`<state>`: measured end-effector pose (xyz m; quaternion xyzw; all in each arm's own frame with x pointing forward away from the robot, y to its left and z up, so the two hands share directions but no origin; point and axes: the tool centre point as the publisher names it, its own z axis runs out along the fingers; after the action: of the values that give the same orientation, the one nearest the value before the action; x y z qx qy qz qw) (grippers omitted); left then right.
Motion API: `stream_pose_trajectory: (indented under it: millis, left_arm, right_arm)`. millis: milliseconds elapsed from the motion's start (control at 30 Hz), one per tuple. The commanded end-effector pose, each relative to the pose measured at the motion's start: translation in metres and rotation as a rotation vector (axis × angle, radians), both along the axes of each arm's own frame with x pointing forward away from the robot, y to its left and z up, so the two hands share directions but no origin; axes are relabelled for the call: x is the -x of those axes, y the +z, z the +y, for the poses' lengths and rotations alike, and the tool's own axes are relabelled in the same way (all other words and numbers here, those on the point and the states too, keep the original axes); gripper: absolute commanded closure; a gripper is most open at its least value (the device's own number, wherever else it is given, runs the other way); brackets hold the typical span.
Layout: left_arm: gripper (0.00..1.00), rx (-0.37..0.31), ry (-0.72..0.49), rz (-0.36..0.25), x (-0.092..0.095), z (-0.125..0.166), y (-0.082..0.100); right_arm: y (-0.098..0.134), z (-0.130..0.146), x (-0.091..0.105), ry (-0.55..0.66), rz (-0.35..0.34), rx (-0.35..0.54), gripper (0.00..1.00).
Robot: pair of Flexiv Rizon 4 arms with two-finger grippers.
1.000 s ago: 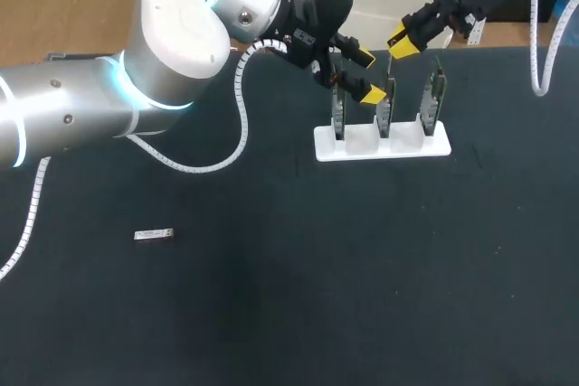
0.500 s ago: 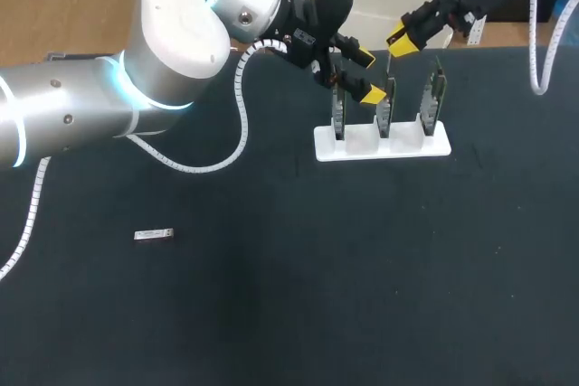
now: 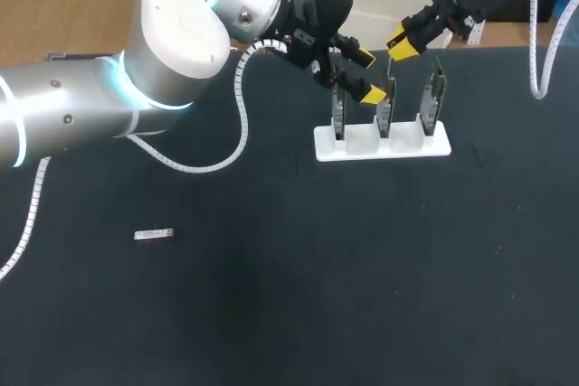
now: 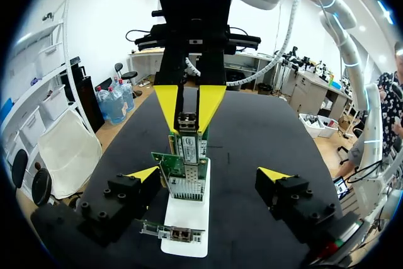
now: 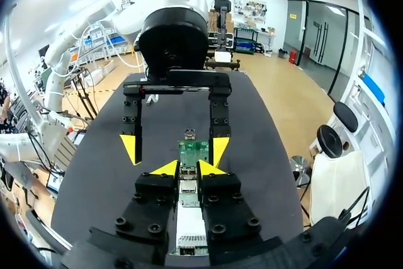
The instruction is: Pick up the optical module with the left hand, and insert it into the network port with the right hand.
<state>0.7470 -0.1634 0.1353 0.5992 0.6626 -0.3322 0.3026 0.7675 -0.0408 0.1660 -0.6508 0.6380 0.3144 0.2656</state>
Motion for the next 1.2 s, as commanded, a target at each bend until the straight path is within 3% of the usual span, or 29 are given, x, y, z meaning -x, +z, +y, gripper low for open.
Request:
stream_pose_trajectory:
  millis: [33, 233, 267, 300, 900, 1200]
  left_arm:
    - [0.0, -0.005, -0.002, 0.003, -0.002, -0.001, 0.0]
    - [0.0, -0.005, -0.002, 0.003, -0.002, -0.001, 0.0]
    - [0.0, -0.005, -0.002, 0.003, -0.002, -0.001, 0.0]
    - [0.0, -0.005, -0.002, 0.003, -0.002, -0.001, 0.0]
    - [0.0, -0.005, -0.002, 0.003, -0.002, -0.001, 0.0]
    - [0.0, -0.005, -0.002, 0.003, -0.002, -0.001, 0.0]
  right_arm:
    - [-0.002, 0.0, 0.0, 0.001, 0.001, 0.001, 1.0]
    - [-0.003, 0.0, 0.0, -0.003, 0.005, 0.002, 1.0]
    - [-0.003, 0.0, 0.0, -0.004, 0.003, 0.004, 0.72]
    - [-0.003, 0.0, 0.0, -0.006, 0.003, 0.005, 0.0]
    - [0.008, -0.01, -0.004, 0.025, 0.038, -0.052, 0.0]
    - [0.019, -0.01, -0.007, 0.043, 0.017, -0.054, 0.0]
